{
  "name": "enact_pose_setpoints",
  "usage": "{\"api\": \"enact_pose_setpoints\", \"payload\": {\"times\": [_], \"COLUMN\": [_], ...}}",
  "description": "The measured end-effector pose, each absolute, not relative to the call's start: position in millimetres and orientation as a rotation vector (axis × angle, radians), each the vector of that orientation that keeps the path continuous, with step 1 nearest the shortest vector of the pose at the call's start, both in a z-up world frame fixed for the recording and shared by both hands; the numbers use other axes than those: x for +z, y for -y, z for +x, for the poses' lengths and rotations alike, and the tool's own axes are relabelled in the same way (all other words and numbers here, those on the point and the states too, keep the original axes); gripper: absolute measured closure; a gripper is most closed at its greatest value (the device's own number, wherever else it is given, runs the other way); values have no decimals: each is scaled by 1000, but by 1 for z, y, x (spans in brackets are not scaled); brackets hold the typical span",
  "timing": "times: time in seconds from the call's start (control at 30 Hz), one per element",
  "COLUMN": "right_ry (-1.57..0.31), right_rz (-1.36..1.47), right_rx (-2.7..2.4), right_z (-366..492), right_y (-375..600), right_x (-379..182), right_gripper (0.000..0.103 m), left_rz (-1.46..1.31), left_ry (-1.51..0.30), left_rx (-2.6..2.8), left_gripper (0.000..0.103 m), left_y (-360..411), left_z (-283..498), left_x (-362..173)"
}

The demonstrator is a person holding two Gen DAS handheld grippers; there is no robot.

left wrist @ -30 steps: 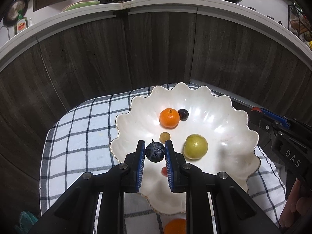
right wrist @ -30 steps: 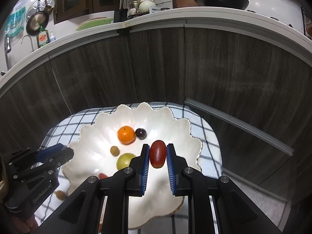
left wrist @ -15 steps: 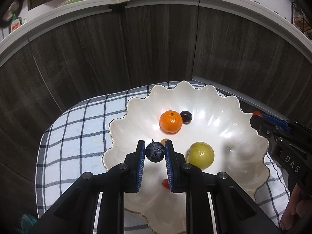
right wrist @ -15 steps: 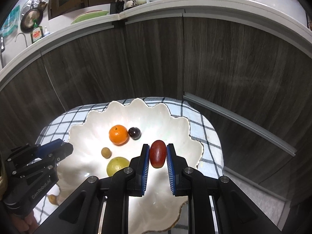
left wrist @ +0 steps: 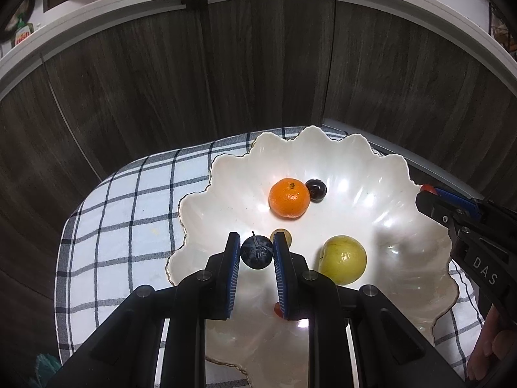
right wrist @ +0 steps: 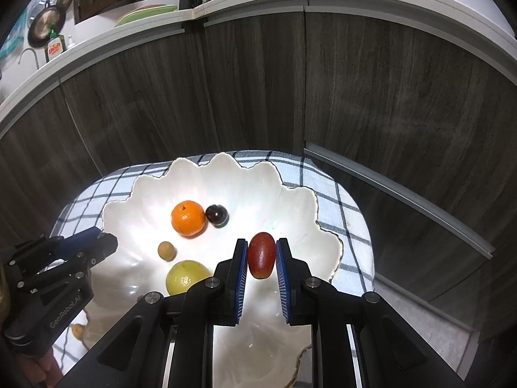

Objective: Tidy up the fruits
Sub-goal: 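Open the left gripper dropping the blueberry into the bowl while the right drops the grape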

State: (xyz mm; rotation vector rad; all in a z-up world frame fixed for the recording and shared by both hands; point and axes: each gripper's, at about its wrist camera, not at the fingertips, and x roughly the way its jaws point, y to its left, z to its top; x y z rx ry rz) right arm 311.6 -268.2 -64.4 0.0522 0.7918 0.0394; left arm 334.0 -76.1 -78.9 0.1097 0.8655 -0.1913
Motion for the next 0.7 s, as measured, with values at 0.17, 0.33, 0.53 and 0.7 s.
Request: {"api": "enact_pose_setpoints", "payload": {"times": [0.17,0.33,0.53,0.7], "right_ry": [-785,-778,-760,-756], "right_rz": [43,25,38,45], "right_rx": [37,36,25,19], "right_z": [312,310,307,306], "right_y": [267,264,267,268], "right_x": [-63,-60,-55,-52], "right_gripper": [83,67,49,44], "left_rz": [87,81,71,41], "left_ry": [-883,-870,-857,-832], "left_rx": [-196,-173,-166,-165], "left_gripper": [78,55,40,37], "left_y": [73,70,68,65], "left_z": [335,332,330,327], "left_x": [-80,-76,-70,-60]}}
